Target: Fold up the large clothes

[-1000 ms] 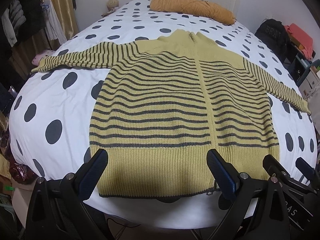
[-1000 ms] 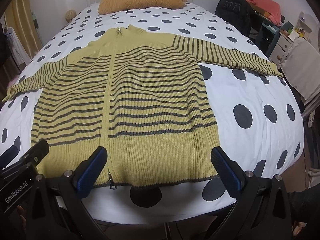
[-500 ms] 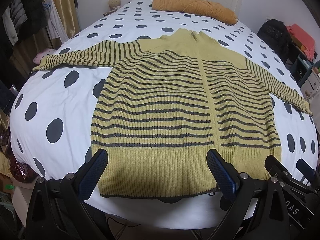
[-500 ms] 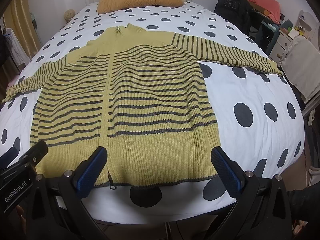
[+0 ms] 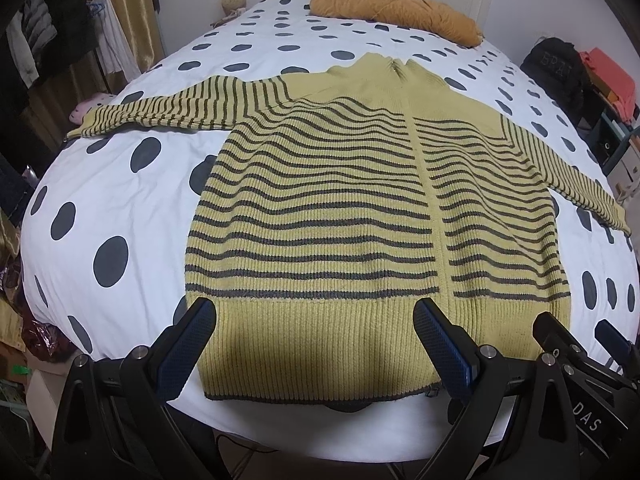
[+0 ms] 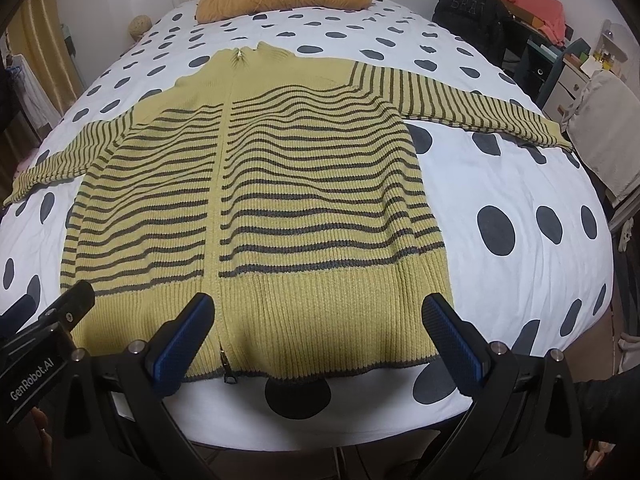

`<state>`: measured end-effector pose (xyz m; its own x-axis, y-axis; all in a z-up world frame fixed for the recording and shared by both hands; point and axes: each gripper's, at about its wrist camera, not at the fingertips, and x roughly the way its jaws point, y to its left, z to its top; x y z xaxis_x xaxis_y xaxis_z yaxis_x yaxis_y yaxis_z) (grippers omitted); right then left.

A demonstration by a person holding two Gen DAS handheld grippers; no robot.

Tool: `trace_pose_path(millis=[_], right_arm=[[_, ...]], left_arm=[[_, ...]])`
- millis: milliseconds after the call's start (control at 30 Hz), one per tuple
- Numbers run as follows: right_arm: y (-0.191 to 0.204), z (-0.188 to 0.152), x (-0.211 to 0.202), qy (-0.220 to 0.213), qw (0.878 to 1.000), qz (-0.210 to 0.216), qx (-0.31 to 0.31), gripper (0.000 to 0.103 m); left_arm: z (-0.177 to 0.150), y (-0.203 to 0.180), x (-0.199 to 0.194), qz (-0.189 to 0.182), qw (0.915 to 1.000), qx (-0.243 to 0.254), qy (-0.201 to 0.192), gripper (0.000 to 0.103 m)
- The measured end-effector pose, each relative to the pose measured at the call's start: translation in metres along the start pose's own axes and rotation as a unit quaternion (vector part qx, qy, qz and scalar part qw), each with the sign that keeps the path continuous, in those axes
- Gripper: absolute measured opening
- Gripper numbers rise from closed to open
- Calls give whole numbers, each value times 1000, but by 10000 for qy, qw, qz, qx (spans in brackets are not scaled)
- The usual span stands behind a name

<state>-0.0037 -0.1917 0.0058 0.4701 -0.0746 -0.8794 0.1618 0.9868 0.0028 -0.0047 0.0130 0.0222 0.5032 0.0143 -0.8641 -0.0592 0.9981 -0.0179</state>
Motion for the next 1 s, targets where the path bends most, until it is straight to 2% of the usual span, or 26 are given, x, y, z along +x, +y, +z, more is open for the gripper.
trace_pose_path(millis=[767, 867, 1000], right_arm=[[9, 7, 21, 199, 9998, -28, -7, 103], [12, 10, 29, 245, 9997, -31, -39, 103], [18, 15, 45, 377, 9992, -52, -93, 103]], left_arm=[[13, 17, 28, 131, 9995, -204, 221, 99], [34, 46, 39, 101, 9985, -498, 197, 100], [84, 117, 58, 238, 9922, -1222, 52, 100]])
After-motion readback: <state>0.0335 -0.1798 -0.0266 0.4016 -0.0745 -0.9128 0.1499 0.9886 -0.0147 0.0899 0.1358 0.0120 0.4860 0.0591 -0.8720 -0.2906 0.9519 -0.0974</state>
